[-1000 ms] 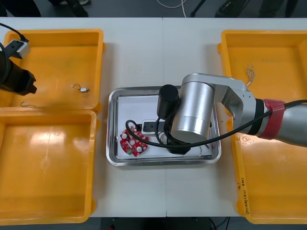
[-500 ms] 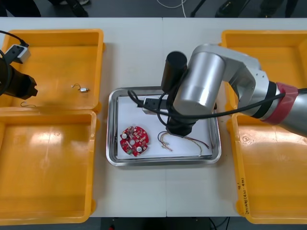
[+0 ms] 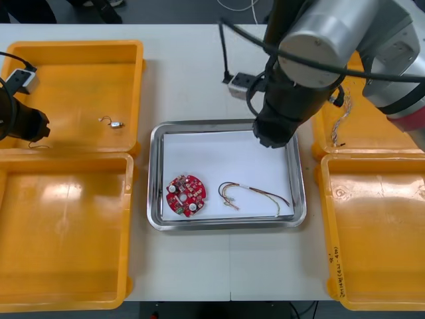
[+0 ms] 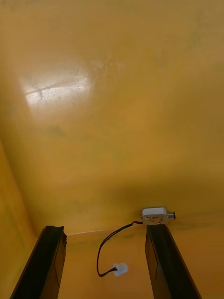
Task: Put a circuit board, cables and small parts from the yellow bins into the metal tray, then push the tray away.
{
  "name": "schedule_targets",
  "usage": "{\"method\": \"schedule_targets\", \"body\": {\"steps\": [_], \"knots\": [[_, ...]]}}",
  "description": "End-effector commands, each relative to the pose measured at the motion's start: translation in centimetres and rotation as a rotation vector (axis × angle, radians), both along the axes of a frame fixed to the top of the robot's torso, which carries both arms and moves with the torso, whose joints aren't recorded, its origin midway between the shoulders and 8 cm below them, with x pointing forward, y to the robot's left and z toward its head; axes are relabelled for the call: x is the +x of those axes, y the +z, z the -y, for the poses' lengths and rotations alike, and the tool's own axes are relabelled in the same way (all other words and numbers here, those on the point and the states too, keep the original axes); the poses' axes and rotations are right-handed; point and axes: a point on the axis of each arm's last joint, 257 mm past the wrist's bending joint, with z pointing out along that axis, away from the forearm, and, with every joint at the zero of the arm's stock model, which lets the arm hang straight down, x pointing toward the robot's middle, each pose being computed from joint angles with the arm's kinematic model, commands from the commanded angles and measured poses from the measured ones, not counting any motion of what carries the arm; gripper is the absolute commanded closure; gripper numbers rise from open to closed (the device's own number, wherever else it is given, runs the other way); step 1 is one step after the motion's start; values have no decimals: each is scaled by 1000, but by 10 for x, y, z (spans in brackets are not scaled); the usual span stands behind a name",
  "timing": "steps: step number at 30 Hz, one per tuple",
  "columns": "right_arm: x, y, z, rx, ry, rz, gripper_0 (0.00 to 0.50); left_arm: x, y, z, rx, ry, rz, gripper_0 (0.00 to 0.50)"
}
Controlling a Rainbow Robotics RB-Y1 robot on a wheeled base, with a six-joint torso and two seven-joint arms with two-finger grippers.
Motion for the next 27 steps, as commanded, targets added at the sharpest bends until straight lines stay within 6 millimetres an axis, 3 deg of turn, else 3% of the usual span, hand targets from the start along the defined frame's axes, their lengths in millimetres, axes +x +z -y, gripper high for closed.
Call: {"method": "schedule_targets", "body": {"steps": [1,13,27], "knots": [[20,46,18,55,-142,80,0,-4,4,-20,146,-144,-22,0],[53,105,64,227,-460,184,0,-11,-15,-19,142,-170,-69,0],[86,131,140,302,-743,252,0,-16,-25,-21,141,-186,-74,0]]}}
